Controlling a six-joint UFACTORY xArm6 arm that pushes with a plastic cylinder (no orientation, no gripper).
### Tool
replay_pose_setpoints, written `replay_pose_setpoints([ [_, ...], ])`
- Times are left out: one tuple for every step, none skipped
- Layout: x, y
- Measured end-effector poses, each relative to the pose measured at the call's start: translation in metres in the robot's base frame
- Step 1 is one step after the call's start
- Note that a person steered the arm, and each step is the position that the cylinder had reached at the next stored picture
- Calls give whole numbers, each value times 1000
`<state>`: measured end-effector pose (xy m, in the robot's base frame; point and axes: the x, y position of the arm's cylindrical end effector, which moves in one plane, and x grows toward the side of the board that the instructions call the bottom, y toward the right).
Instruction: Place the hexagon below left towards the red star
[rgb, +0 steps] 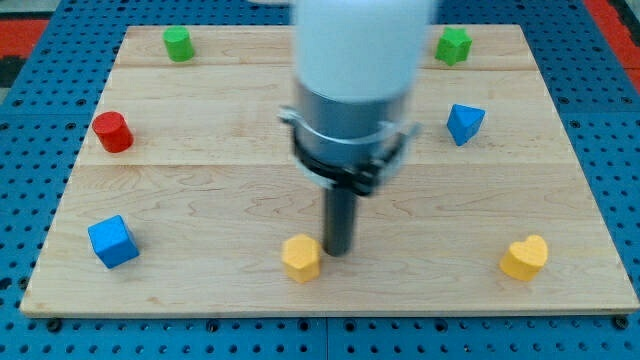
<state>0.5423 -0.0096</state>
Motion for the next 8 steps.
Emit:
replay_pose_setpoints([
  [16, 14],
  [47, -10],
  [15, -81],
  [-55, -138],
  [-115, -149],
  [-144, -105],
  [-193, -133],
  [-195, -118],
])
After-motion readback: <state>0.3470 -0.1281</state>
